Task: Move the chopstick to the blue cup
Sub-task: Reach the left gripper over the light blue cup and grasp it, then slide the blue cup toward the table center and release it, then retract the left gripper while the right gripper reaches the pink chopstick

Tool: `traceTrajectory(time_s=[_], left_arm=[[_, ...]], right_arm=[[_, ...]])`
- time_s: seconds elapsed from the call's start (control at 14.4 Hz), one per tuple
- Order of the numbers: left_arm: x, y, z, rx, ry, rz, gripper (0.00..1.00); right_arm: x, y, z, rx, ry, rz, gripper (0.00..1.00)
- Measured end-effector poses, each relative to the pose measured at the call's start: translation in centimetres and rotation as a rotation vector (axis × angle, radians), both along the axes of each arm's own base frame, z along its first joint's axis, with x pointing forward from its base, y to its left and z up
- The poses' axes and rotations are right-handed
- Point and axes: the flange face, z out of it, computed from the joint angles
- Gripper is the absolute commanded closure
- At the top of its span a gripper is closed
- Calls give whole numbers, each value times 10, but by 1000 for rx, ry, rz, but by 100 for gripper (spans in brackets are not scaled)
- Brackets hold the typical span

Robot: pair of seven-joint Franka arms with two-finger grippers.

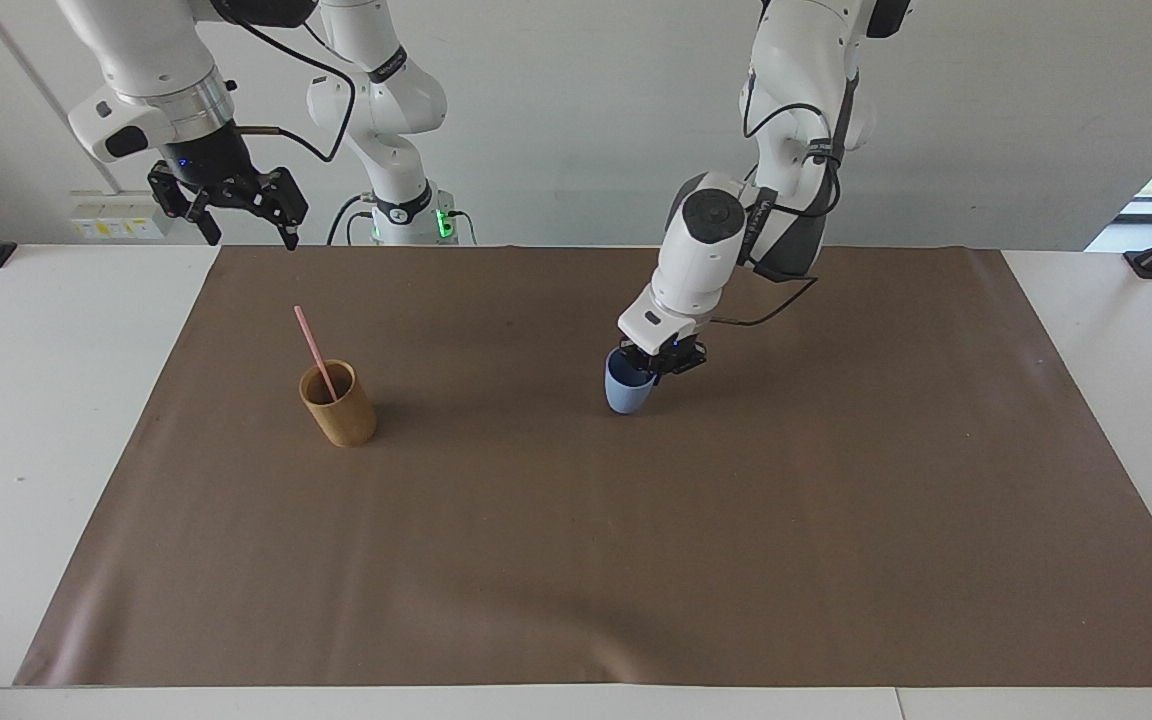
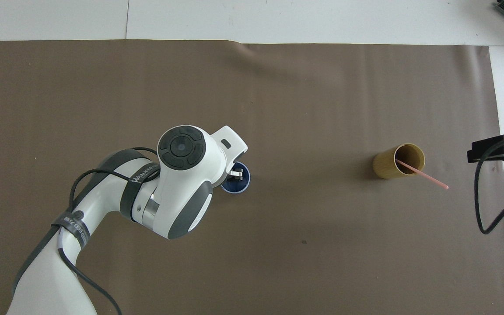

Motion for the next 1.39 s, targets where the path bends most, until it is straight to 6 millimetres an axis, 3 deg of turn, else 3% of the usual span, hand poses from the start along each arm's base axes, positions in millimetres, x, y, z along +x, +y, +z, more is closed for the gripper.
traceTrajectory(time_s=[0.07, 0.21, 0.49, 0.69, 0.97, 1.25, 1.39], left_arm=[[-11, -12, -2, 4, 6, -4, 100], [-23, -23, -6, 10, 14, -6, 1], [-17, -16, 6, 0, -4, 8, 0], [-15, 5, 53, -13, -23, 14, 0], [-12, 92, 140, -7, -12, -33, 0], [4, 184, 184, 20, -32, -50, 0], [18, 219, 209, 23, -73, -36, 0]], right_arm=[[0, 0, 0, 0, 0, 0, 0], [0, 0, 0, 0, 0, 0, 0], [0, 0, 0, 0, 0, 0, 0], [0, 0, 0, 0, 0, 1, 0], [0, 1, 0, 0, 0, 1, 0], [0, 1, -6, 0, 12, 1, 0], [5, 1, -32, 1, 33, 11, 0]])
